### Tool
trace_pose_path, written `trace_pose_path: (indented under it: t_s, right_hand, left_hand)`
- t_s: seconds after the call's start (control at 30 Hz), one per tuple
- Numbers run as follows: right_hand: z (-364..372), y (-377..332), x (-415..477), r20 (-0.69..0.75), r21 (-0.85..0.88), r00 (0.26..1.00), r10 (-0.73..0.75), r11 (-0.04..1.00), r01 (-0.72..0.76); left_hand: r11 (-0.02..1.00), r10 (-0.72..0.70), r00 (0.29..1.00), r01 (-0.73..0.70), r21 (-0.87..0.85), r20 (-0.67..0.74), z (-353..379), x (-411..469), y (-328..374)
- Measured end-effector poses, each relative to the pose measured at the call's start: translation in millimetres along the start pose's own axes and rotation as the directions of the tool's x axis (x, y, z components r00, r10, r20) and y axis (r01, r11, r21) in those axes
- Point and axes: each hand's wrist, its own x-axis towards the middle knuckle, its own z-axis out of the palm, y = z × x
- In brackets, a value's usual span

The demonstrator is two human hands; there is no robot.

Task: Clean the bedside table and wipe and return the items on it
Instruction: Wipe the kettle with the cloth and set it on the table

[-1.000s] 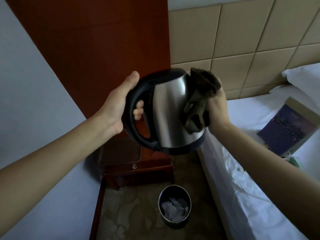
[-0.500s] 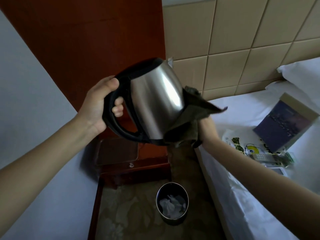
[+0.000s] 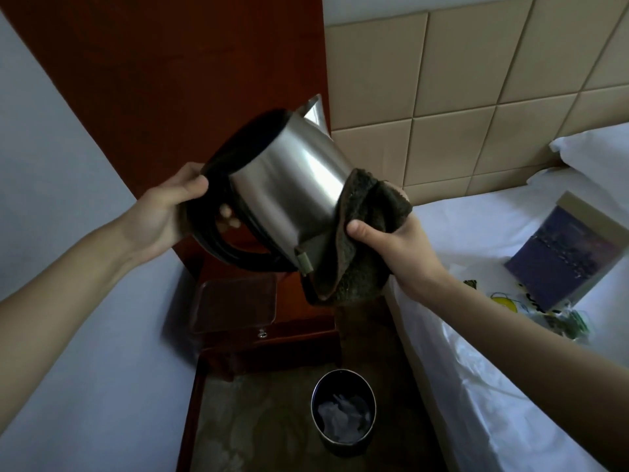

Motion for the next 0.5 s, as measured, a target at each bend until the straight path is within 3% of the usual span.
trace_pose_path:
  t_s: [0.13,0.2,0.33,0.4,0.5]
  right_hand:
    - [3.5,0.3,-4.3,-0.033,0.012,0.998,-0.045,0.999,0.045]
    - [4.4,-1.0,-7.3,-0.013,-0.017,0.998,-0.067,0.998,0.067]
    - [-9.2,0.8,-7.5,0.012,-0.187,0.995,-0.098,0.977,0.098]
    - [-20.2,-5.3,-1.6,-0.061,-0.344,0.986,-0.155,0.931,0.125]
    - [-23.8,-17.0,9.8,-0.248,-0.384,0.94,-0.234,0.915,0.127]
  left_hand:
    - [0.879,-0.081,0.996,0.092,0.468,-0.044,-2.6,-1.9,4.7]
    - [0.79,-0.027,0.997,0.064,0.61,-0.071,0.9,-0.8,1.5]
    - [0.842,0.238,0.953,-0.105,0.529,-0.19,2.4,2.1,-13.4]
    - [0.842,0.336,0.917,-0.191,0.504,-0.214,-3.0,1.5,-15.7]
    - [0.83,0.388,0.906,-0.264,0.491,-0.169,-6.7,-1.9,-10.0]
